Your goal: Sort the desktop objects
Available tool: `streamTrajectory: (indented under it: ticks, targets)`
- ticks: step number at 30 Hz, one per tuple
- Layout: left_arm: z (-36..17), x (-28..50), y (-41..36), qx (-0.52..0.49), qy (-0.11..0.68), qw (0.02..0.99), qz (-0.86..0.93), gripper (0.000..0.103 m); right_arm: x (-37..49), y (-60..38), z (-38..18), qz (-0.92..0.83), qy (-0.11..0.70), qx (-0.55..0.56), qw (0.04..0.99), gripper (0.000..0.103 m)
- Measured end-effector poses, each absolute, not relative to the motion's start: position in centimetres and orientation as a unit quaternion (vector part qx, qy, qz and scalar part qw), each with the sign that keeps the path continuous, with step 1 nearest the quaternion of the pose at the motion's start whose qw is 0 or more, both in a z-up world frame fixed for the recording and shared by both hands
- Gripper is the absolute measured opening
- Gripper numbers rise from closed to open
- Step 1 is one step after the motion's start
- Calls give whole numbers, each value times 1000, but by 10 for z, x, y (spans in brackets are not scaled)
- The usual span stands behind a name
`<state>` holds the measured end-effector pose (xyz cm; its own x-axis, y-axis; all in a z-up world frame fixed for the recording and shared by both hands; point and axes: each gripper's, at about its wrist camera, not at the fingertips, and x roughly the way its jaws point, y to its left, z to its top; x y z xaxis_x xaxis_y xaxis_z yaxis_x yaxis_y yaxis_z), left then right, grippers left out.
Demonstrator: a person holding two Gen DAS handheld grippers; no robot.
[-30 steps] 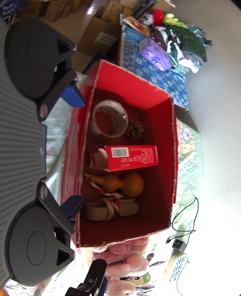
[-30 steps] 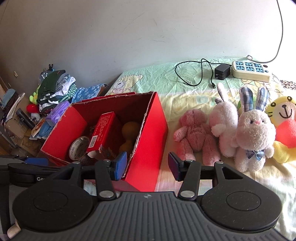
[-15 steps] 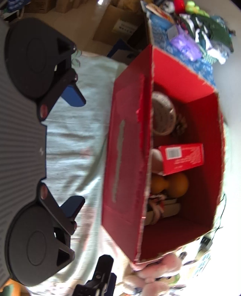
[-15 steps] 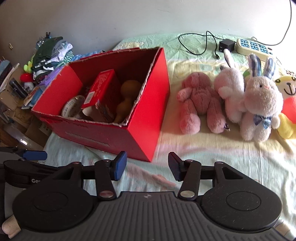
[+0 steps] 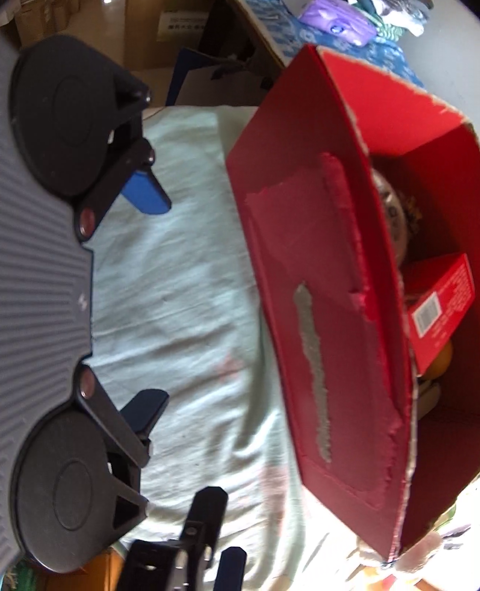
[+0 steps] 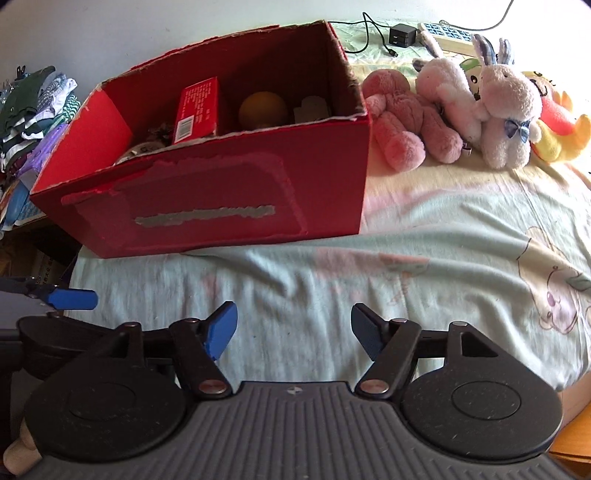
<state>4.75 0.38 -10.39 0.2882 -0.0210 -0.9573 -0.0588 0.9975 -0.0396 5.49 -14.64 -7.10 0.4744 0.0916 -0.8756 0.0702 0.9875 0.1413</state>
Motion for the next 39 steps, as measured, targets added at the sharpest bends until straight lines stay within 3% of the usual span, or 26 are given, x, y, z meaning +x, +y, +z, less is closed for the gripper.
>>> streamTrajectory:
  ticks: [11,26,39]
  targets:
    - [-116,35,23,-32,610,792,4,102,54,-129,-81,-64,536,84,838,73]
    - [-111,31,40,-55,622,780,37,102,78,-104,-66,19,530,49,847,75]
    - [-96,54,-4,-11,613,790,-27,102,69,-145,-59,-42,519,79,850,75]
